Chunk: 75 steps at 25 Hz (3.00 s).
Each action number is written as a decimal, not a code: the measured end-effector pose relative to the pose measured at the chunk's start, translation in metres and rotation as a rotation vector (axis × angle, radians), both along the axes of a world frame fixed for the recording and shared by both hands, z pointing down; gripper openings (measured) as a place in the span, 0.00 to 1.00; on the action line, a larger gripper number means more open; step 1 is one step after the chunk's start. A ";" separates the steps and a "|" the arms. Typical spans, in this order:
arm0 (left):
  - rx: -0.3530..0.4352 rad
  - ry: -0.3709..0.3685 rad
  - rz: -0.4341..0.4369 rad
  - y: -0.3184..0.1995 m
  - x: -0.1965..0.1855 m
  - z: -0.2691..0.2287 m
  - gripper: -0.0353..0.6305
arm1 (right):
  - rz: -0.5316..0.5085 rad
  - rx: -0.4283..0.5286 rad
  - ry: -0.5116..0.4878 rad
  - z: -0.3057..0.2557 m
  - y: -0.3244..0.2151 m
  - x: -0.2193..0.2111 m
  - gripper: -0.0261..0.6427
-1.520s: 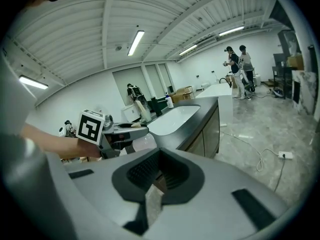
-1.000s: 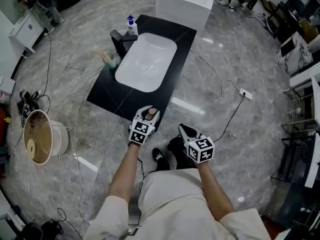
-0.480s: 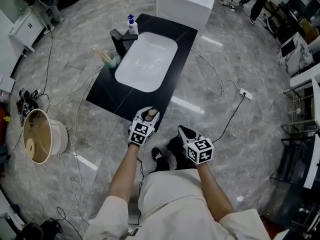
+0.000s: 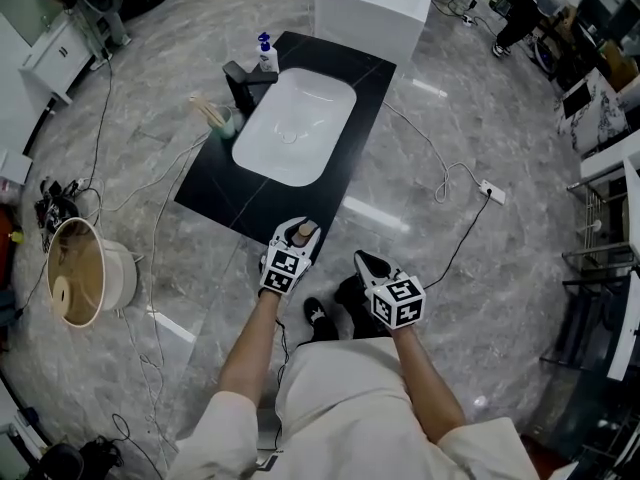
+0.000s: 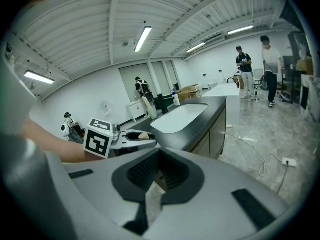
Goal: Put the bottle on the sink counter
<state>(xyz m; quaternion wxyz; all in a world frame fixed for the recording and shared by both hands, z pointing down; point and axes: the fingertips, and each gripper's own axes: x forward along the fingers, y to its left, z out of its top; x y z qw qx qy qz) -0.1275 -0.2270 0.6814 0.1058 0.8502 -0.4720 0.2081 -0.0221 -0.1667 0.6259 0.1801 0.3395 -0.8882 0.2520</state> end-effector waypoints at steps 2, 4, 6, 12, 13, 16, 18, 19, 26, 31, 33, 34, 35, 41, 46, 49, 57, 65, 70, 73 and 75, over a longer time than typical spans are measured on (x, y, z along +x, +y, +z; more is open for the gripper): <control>0.004 -0.017 -0.003 -0.002 0.000 0.001 0.24 | 0.003 0.005 0.003 -0.001 -0.003 0.002 0.05; -0.007 -0.020 -0.012 -0.002 -0.001 0.002 0.24 | 0.007 0.010 -0.001 -0.002 -0.004 0.002 0.05; -0.018 -0.013 -0.018 -0.002 -0.002 0.003 0.24 | 0.010 0.019 -0.005 -0.005 -0.006 0.001 0.05; -0.001 0.005 -0.028 -0.007 -0.001 -0.009 0.25 | 0.003 0.023 -0.007 -0.006 -0.007 -0.003 0.05; -0.001 0.003 -0.027 -0.007 -0.001 -0.010 0.27 | 0.001 0.022 -0.008 -0.006 -0.006 -0.004 0.05; 0.002 -0.001 -0.034 -0.007 -0.003 -0.015 0.30 | -0.005 0.024 -0.010 -0.006 -0.004 -0.007 0.05; 0.018 -0.002 -0.040 -0.007 -0.005 -0.021 0.32 | -0.006 0.025 -0.010 -0.006 -0.003 -0.007 0.05; 0.027 -0.001 -0.039 -0.007 -0.005 -0.024 0.33 | -0.006 0.025 -0.012 -0.006 -0.003 -0.008 0.05; 0.063 0.001 -0.032 0.002 -0.009 -0.047 0.33 | -0.014 0.023 -0.027 -0.004 -0.003 -0.017 0.05; 0.078 0.002 0.020 0.015 -0.005 -0.066 0.33 | -0.035 0.025 -0.041 -0.002 -0.004 -0.033 0.05; 0.079 -0.005 0.033 0.022 -0.003 -0.072 0.33 | -0.044 0.029 -0.045 -0.002 -0.005 -0.039 0.05; 0.084 -0.004 0.029 0.024 -0.004 -0.077 0.33 | -0.047 0.031 -0.047 -0.002 -0.005 -0.042 0.05; 0.090 0.000 0.017 0.026 -0.005 -0.081 0.33 | -0.048 0.032 -0.049 -0.002 -0.006 -0.043 0.05; 0.100 0.042 -0.115 0.039 -0.029 -0.094 0.33 | -0.029 0.047 -0.048 -0.001 -0.014 -0.049 0.05; 0.085 0.078 -0.229 0.055 -0.048 -0.099 0.33 | -0.048 0.054 -0.048 0.001 -0.014 -0.057 0.05; 0.088 0.098 -0.292 0.065 -0.058 -0.100 0.32 | -0.051 0.059 -0.044 0.003 -0.014 -0.057 0.05; 0.079 0.116 -0.383 0.081 -0.074 -0.089 0.27 | -0.039 0.066 -0.032 0.006 -0.017 -0.050 0.05; 0.071 0.116 -0.382 0.082 -0.073 -0.086 0.17 | -0.052 0.068 -0.024 0.006 -0.017 -0.052 0.05; 0.065 0.115 -0.376 0.082 -0.072 -0.085 0.09 | -0.052 0.066 -0.022 0.006 -0.018 -0.053 0.05; 0.049 0.117 -0.369 0.083 -0.070 -0.080 0.06 | -0.048 0.067 -0.023 0.007 -0.018 -0.051 0.05; 0.038 0.112 -0.374 0.084 -0.071 -0.077 0.06 | -0.048 0.069 -0.021 0.008 -0.018 -0.051 0.05</control>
